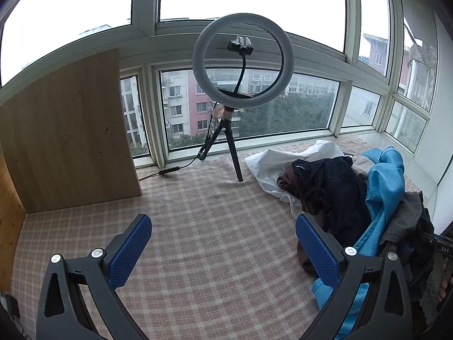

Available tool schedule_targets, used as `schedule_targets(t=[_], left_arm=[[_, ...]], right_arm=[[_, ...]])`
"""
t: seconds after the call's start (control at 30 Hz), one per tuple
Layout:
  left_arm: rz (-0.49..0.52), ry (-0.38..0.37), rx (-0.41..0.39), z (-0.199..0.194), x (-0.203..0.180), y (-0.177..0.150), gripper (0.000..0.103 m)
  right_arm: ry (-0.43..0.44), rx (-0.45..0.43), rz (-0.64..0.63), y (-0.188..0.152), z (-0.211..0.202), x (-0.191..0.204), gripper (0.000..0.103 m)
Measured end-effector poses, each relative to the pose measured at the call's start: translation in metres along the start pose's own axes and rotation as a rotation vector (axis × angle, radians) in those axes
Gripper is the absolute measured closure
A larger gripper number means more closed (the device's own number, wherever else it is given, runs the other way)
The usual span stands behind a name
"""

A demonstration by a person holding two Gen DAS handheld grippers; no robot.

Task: Fold clothes
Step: 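Reach the right gripper into the clothes pile and grasp the blue striped briefs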

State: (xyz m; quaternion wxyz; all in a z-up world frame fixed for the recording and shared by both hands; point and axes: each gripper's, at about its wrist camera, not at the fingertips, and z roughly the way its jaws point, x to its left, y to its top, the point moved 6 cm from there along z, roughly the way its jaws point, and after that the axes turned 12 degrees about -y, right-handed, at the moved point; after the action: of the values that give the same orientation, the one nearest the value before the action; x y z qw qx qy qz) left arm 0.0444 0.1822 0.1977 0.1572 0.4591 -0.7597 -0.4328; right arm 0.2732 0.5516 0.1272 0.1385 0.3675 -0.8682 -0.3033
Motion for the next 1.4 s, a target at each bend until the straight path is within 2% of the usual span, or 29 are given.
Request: schedule_targets(t=[0.03, 0.1, 0.17, 0.3, 0.37, 0.43, 0.5, 0.53, 0.57, 0.6, 0.63, 0.67, 0.7, 0.73, 0.83, 0.9, 0.97, 1.0, 1.2, 1.27, 1.37, 1.4], left_arm=[[-0.002, 0.007, 0.003, 0.001, 0.0, -0.001, 0.001], [-0.01, 0.03, 0.011, -0.001, 0.006, -0.004, 0.001], [-0.022, 0.051, 0.02, -0.004, 0.014, -0.007, 0.001], [-0.053, 0.072, 0.014, -0.013, 0.033, -0.009, 0.001], [-0.065, 0.07, 0.005, -0.019, 0.042, -0.008, 0.001], [-0.057, 0.072, -0.003, -0.027, 0.051, -0.007, 0.001], [-0.046, 0.072, -0.005, -0.035, 0.059, -0.006, 0.001], [-0.042, 0.072, -0.014, -0.042, 0.063, -0.006, 0.001], [-0.039, 0.072, -0.023, -0.048, 0.068, -0.006, 0.001], [-0.035, 0.073, -0.033, -0.054, 0.073, -0.006, 0.001], [-0.037, 0.075, -0.043, -0.06, 0.079, -0.007, 0.001], [-0.04, 0.078, -0.052, -0.066, 0.084, -0.008, 0.001], [-0.048, 0.082, -0.057, -0.07, 0.091, -0.009, 0.001], [-0.059, 0.083, -0.058, -0.072, 0.097, -0.011, 0.001], [-0.095, 0.079, -0.034, -0.072, 0.112, -0.016, 0.001], [-0.107, 0.074, -0.017, -0.067, 0.115, -0.02, 0.001], [-0.113, 0.066, -0.002, -0.063, 0.116, -0.023, 0.001], [-0.108, 0.062, 0.001, -0.063, 0.113, -0.025, 0.001], [-0.056, 0.064, 0.036, -0.053, 0.097, -0.031, 0.001], [-0.06, 0.055, 0.039, -0.05, 0.093, -0.032, 0.001], [-0.055, 0.041, 0.047, -0.045, 0.085, -0.033, 0.001], [-0.049, 0.037, 0.051, -0.044, 0.082, -0.034, 0.001]], right_arm=[[0.005, 0.018, -0.017, 0.0, 0.007, 0.004, 0.098], [0.075, 0.036, 0.049, 0.006, 0.01, -0.001, 0.099], [0.161, -0.025, 0.136, 0.022, -0.006, -0.014, 0.099], [0.287, -0.21, 0.248, 0.074, -0.074, -0.035, 0.102], [0.248, -0.252, 0.229, 0.093, -0.097, -0.032, 0.102], [0.303, -0.327, 0.228, 0.109, -0.128, -0.024, 0.103], [0.272, -0.374, 0.203, 0.127, -0.156, -0.019, 0.103], [0.193, -0.383, 0.16, 0.131, -0.164, -0.013, 0.103], [0.103, -0.344, 0.12, 0.128, -0.158, -0.009, 0.103], [0.013, -0.301, 0.081, 0.125, -0.151, -0.006, 0.102], [-0.077, -0.258, 0.042, 0.122, -0.146, -0.003, 0.092], [-0.099, -0.194, 0.053, 0.111, -0.134, -0.007, 0.071], [-0.089, -0.137, 0.081, 0.097, -0.122, -0.013, 0.058], [-0.084, -0.103, 0.122, 0.081, -0.111, -0.02, 0.039], [-0.092, -0.002, 0.204, 0.038, -0.078, -0.034, 0.037], [-0.113, 0.067, 0.194, 0.016, -0.052, -0.037, 0.037], [-0.17, 0.125, 0.187, 0.002, -0.032, -0.044, 0.037], [-0.172, 0.134, 0.2, -0.005, -0.027, -0.048, 0.037], [0.012, 0.077, 0.313, -0.023, -0.045, -0.055, 0.037], [0.09, 0.08, 0.308, -0.028, -0.051, -0.04, 0.038], [0.17, 0.11, 0.236, -0.035, -0.051, -0.003, 0.038], [0.168, 0.136, 0.206, -0.037, -0.046, 0.01, 0.038]])
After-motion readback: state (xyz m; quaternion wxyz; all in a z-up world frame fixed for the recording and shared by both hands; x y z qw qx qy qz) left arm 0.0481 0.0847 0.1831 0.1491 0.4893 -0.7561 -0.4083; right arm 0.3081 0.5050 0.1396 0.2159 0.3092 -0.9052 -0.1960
